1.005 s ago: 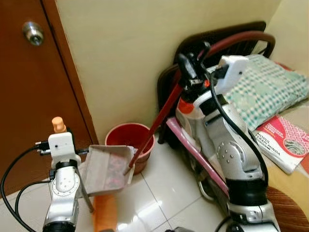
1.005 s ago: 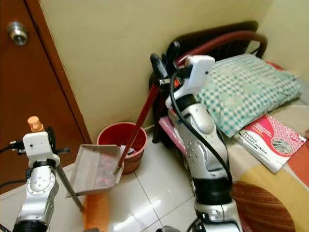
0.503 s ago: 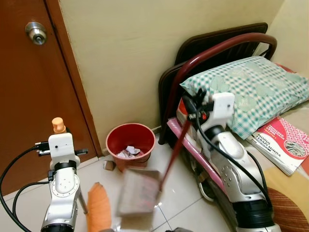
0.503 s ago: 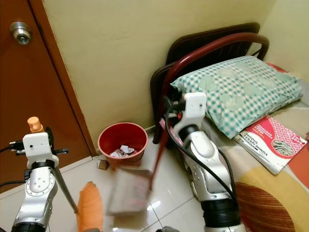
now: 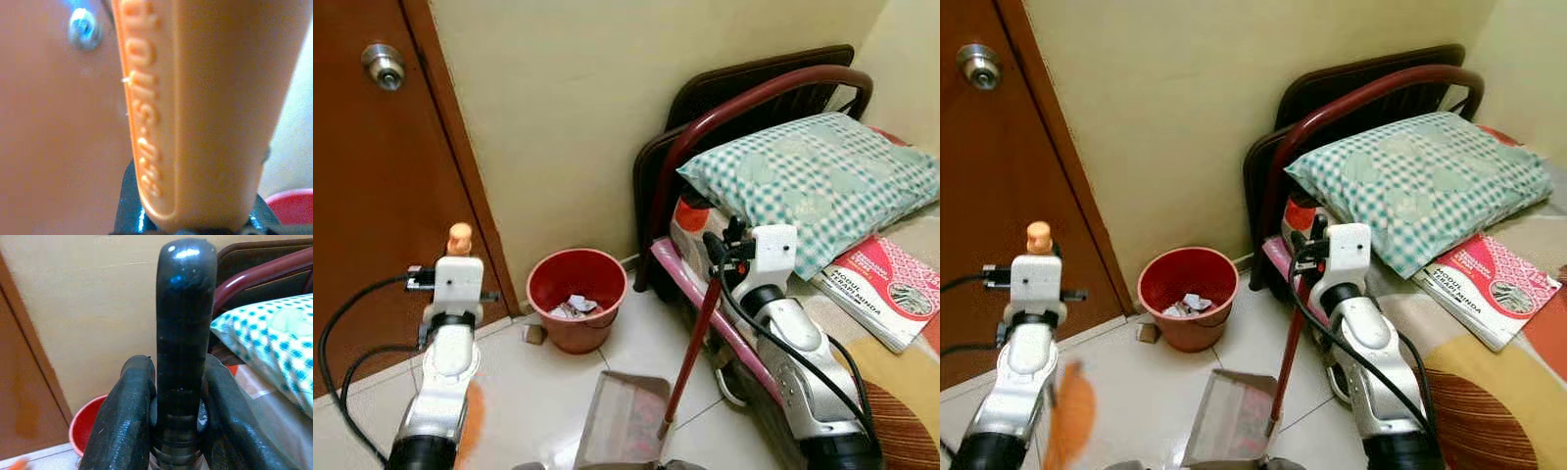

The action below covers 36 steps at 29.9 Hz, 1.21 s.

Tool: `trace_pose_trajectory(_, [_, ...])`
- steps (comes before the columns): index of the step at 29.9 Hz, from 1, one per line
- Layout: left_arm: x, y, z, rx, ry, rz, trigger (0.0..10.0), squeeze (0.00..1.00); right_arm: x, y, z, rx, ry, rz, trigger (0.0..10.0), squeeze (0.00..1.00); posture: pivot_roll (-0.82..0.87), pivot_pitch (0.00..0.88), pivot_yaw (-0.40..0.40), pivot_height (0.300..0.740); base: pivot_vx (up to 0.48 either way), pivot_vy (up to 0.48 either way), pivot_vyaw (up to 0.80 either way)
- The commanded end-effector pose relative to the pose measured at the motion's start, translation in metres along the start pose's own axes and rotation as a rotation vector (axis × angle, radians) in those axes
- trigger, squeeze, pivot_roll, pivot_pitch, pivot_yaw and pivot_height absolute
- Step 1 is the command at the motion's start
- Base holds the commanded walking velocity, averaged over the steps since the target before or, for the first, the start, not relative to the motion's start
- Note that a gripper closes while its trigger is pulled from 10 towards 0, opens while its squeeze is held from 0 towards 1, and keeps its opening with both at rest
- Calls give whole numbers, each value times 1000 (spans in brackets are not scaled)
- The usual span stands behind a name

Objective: Sweep floor

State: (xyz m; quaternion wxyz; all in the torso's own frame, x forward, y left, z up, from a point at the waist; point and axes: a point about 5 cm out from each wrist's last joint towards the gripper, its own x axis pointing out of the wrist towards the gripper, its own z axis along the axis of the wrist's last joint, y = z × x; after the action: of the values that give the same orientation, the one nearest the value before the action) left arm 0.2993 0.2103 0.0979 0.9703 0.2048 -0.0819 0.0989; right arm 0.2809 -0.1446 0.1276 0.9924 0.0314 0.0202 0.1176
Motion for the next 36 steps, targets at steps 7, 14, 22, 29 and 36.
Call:
trace_pose_trajectory(7, [28,-57,49,-97,-228,-251,10000,0,-13,-3,13,-37,-41,-6,10000,0,-79,95,-14,740,0,0,0])
trace_pose_trajectory(14, [37,-79,59,-4,-294,-403,10000,0,-28,-7,21,-45,-52,-48,10000,0,-135,146,10,740,0,0,0])
trace_pose_trajectory(22, [49,-75,53,53,-239,-423,10000,0,-36,-9,23,-51,-40,-61,10000,0,-160,162,11,740,0,0,0])
trace_pose_trajectory(29, [49,-86,43,102,-133,-499,10000,0,-33,-6,27,-56,-41,-50,10000,0,-169,165,3,740,0,0,0])
trace_pose_trajectory(36, [44,-107,50,124,-149,-571,10000,0,-30,-1,32,-50,-58,-34,10000,0,-186,161,10,740,0,0,0])
